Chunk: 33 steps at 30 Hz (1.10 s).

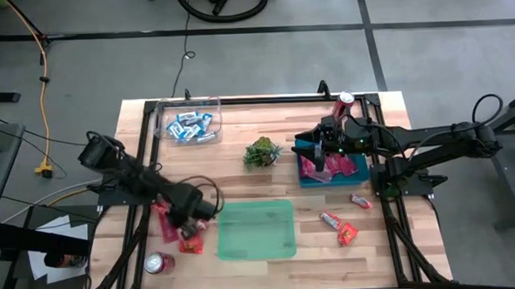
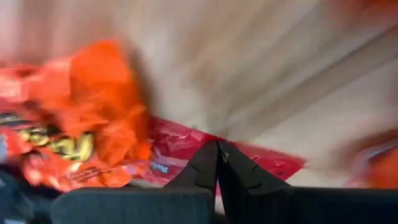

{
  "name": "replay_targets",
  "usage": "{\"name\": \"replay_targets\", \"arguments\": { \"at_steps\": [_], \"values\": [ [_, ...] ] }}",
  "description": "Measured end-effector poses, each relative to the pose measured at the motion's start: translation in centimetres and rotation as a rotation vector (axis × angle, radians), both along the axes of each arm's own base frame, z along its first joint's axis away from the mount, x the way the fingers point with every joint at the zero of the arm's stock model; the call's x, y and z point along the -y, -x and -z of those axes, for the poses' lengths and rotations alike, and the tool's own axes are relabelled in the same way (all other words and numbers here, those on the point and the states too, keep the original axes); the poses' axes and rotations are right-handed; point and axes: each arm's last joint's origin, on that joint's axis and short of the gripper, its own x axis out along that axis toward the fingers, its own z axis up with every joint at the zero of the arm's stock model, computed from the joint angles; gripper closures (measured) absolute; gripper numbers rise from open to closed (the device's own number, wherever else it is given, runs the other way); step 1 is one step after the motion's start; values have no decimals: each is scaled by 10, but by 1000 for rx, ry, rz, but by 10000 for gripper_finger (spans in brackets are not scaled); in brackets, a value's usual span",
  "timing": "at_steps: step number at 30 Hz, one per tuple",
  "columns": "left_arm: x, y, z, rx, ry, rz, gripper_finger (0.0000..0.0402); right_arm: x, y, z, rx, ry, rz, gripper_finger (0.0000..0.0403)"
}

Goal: Sort candy
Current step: Put the red candy into the blue bin

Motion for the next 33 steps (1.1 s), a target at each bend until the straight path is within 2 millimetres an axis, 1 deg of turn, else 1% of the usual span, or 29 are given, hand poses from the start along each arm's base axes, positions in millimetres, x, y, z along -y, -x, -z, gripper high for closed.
{"name": "replay_targets", "arguments": {
  "at_steps": [5, 10, 13, 17, 19, 21, 24, 26, 29, 33],
  "values": [
    [-17, -32, -14, 185, -69, 83, 401, 0, 0, 0, 0, -4, 1, 144],
    [-38, -56, -30, 308, -241, 220, 401, 0, 0, 0, 4, -26, 6, 144],
    [-51, -64, -35, 331, -299, 299, 401, 0, 0, 0, 7, -39, 9, 144],
    [-71, -65, -37, 307, -340, 355, 401, 0, 0, 0, 13, -72, 16, 144],
    [-81, -61, -46, 278, -331, 315, 401, 0, 0, 0, 15, -85, 12, 144],
    [-86, -57, -59, 298, -322, 234, 401, 0, 0, 0, 15, -88, 12, 144],
    [-84, -45, -79, 378, -311, 69, 402, 0, 0, 1, 9, -88, 13, 144],
    [-79, -32, -86, 407, -317, -71, 401, 0, 0, 1, 5, -88, 13, 144],
    [-69, -13, -86, 425, -334, -281, 401, 0, 0, 2, 0, -87, 13, 144],
    [-53, 5, -75, 444, -361, -469, 389, 0, 1, 3, -18, -87, 13, 144]
  ]
}}
